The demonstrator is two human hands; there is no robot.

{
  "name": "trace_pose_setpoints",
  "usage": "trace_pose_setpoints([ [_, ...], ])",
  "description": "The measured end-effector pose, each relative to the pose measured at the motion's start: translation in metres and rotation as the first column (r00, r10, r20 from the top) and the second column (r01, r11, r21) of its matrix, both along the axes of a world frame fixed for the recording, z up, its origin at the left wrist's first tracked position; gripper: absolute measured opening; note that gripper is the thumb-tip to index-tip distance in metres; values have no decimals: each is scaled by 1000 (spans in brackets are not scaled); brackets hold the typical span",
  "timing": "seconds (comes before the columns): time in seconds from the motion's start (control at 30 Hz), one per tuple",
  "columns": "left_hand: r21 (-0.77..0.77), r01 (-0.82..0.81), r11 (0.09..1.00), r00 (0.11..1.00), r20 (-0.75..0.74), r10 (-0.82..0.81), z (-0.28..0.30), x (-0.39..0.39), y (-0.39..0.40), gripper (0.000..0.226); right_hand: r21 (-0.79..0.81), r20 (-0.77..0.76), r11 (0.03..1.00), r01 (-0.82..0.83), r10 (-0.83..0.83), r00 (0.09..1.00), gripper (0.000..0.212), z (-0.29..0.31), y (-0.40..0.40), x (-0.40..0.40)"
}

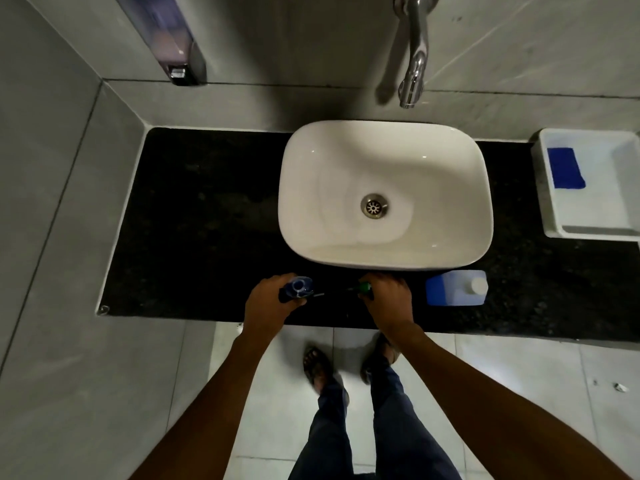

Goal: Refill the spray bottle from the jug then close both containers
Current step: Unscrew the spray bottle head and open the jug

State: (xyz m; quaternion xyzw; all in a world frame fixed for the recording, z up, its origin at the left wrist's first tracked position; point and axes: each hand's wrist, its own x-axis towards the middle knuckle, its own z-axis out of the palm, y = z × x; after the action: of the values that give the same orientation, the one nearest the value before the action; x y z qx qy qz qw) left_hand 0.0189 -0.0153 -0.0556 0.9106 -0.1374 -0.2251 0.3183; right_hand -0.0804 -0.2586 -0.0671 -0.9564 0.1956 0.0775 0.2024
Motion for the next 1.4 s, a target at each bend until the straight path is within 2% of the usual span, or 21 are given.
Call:
trace_pose_setpoints([
  [0.3, -31, -3, 1000, 1000, 6, 3, -6, 1, 3, 48, 19, -19, 999, 45, -45, 999, 29, -1, -7, -13],
  [0.43, -33, 5, 999, 1000, 22, -5, -10, 0, 4, 49, 42, -19, 998, 55, -54, 998, 37, 0, -2, -13],
  [0.53, -46, -20, 999, 1000, 3, 20, -8, -4, 3, 58, 51, -11, 997, 58, -58, 998, 41, 2, 2, -14],
  [0.6, -27, -37, 999, 999, -30, 37, -8, -9, 4, 72, 45, -6, 997, 57, -57, 998, 41, 4, 5, -19],
  [0.7, 12, -160, 987, 976, -147, 159, -13, -22, 6, 92, 69, 15, 997, 44, -45, 999, 40, 4, 7, -27],
  [0.83, 168, -294, 941, 933, -163, 321, -11, -46, 11, 84, 70, 49, 998, 7, -11, 999, 40, 16, 7, -44],
  [0.9, 252, -207, 945, 946, -195, 259, -9, -56, 7, 77, 78, 84, 997, 17, -23, 996, 39, 23, 6, -52],
  [0.97, 303, -15, 953, 946, -304, 111, -5, -66, -4, 66, 83, 141, 996, 36, -48, 989, 37, 32, 3, -62],
  [1.03, 315, 121, 941, 891, -452, 37, -2, -73, -22, 61, 100, 206, 994, 50, -70, 976, 36, 41, -1, -71],
  [1.1, 267, 215, 939, 844, -535, -40, 5, -82, -48, 55, 122, 253, 992, 41, -71, 965, 33, 51, -7, -82],
  [1.17, 191, 262, 946, 838, -531, -125, 13, -88, -76, 35, 116, 282, 993, 4, -37, 959, 31, 59, -12, -92],
  [1.23, 94, 257, 962, 853, -490, -179, 20, -95, -106, 26, 94, 309, 996, 0, -30, 951, 30, 66, -19, -102],
  [1.33, -61, 196, 979, 883, -423, -203, 26, -109, -149, 27, 136, 346, 982, 130, -170, 923, 29, 74, -40, -118],
  [1.4, -103, 193, 976, 905, -365, -218, 28, -115, -174, 44, 173, 387, 961, 215, -267, 883, 34, 78, -57, -125],
])
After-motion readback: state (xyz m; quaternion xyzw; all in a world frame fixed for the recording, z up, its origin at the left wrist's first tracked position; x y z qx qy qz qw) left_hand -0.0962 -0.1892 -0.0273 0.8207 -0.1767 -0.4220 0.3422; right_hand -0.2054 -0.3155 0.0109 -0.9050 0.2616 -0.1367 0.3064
